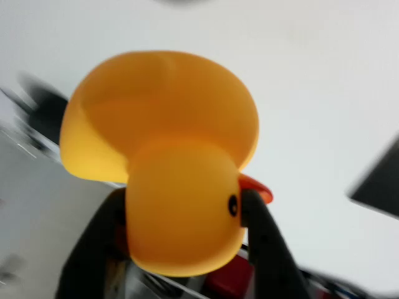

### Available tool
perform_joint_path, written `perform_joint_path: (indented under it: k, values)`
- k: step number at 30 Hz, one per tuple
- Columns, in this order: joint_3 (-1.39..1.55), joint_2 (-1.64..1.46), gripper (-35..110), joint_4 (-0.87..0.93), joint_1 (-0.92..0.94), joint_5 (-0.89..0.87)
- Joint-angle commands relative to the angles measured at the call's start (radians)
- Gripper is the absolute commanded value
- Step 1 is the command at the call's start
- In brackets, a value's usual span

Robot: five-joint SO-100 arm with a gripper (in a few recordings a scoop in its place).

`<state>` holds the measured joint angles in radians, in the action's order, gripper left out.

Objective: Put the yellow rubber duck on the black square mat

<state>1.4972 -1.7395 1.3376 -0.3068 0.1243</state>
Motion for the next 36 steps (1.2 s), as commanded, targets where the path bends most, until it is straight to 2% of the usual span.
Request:
perform_joint_path:
  k: [1, 21, 36]
  values:
    - [-0.028, -0.077, 11, 0.025, -0.170, 0.012]
    - [-0.015, -0.069, 11, 0.046, -0.707, 0.020]
    - [0.048, -0.061, 11, 0.106, -0.865, 0.025]
